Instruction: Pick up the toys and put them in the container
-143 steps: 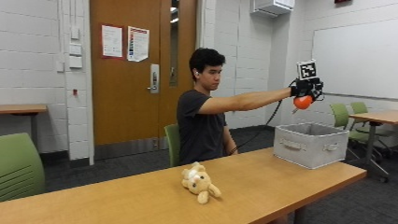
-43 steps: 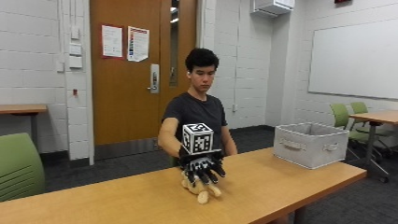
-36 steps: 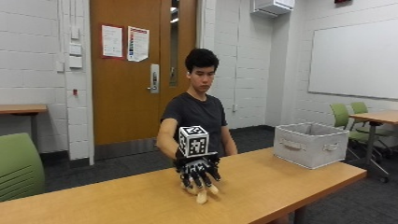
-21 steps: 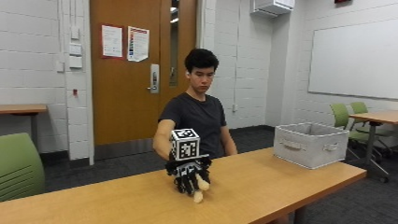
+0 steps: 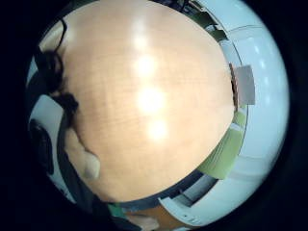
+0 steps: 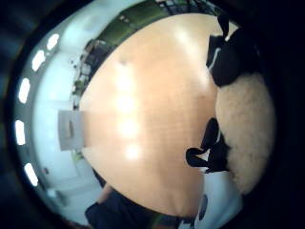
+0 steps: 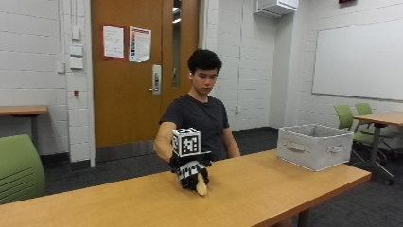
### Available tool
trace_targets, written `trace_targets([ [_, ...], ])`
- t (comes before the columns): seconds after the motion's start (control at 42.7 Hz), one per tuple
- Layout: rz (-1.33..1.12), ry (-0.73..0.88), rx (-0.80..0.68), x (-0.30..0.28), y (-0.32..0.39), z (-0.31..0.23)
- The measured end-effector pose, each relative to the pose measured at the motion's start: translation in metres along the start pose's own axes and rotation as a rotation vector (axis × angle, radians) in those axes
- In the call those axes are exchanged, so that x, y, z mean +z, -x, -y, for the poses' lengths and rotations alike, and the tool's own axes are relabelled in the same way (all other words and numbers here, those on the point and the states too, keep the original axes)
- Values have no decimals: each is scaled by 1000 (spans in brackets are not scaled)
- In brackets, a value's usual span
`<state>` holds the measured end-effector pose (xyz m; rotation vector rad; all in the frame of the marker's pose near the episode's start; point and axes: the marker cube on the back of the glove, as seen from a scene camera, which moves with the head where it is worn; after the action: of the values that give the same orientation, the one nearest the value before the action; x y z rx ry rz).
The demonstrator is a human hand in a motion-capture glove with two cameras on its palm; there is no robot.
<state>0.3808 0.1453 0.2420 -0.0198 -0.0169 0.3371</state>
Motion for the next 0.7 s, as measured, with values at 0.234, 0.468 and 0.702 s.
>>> trace_targets([
  [0.234, 78, -14, -68, -10, 17, 5],
  [0.468, 95, -104, -107, -77, 52, 13],
  [0.702, 86, -210, -206, -178, 129, 34],
])
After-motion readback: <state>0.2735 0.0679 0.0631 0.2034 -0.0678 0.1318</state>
